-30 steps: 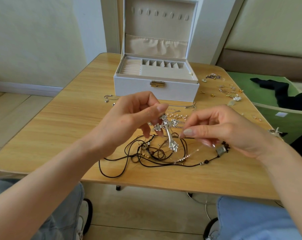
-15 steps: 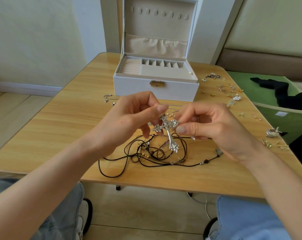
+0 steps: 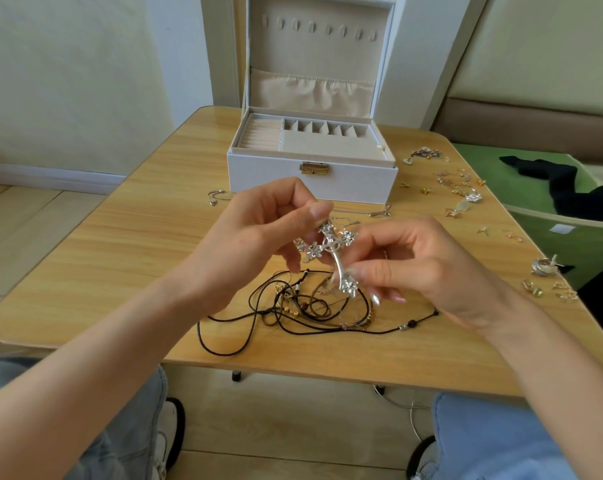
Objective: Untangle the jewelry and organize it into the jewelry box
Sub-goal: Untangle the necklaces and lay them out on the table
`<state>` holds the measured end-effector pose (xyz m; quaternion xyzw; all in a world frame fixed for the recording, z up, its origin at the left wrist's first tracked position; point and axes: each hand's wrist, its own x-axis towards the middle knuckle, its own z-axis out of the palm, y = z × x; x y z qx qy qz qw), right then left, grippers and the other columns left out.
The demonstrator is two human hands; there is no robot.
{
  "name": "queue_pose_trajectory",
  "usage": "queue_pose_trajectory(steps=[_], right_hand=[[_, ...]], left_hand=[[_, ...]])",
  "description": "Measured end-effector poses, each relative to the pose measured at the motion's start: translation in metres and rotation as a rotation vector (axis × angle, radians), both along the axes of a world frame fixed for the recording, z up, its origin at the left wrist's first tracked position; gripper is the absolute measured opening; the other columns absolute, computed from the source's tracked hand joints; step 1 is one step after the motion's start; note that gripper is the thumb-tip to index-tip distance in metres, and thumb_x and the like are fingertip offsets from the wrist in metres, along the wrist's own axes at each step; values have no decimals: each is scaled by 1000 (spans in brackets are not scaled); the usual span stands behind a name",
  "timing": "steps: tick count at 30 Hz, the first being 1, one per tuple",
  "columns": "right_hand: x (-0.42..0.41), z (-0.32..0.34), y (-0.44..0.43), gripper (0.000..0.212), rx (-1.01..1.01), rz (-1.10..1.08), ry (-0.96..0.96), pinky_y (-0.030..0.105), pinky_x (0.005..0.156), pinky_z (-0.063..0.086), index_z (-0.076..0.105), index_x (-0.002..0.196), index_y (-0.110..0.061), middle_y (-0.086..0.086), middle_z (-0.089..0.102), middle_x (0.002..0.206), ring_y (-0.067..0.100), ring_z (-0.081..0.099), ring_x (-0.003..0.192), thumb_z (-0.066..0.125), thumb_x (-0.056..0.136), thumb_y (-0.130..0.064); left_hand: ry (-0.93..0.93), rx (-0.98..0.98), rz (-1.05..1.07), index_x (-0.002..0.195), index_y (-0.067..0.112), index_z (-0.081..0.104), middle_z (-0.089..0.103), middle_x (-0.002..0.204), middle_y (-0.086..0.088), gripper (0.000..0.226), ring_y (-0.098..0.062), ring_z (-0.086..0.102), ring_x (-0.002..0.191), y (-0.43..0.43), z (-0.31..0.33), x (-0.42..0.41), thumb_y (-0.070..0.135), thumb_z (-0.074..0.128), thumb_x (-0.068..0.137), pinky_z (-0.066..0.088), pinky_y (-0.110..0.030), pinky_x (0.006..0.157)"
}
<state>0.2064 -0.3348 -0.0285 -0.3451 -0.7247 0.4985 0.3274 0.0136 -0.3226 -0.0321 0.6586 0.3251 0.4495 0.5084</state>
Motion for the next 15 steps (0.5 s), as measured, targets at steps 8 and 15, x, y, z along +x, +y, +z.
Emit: queue_pose_trajectory(steps=[8,15], right_hand=[[-7,-3,-2,11,11,-48,18,14,42,35,73,82,-3,14,68,69,16,48,50,74,73,-11],[-6,-1,-2,17,-4,-60,6,11,46,36,69,78,5,10,66,66,6,51,50,74,71,-9]], left_hand=[[-28,-2,61,71,6,51,54,62,-6,26,-12,55,51,-1,-1,2,25,62,85,41,-17,47],[-115,-177,-76,72,7,50,57,65,-10,22,-11,55,49,1,-3,1,25,55,83,38,-16,44]])
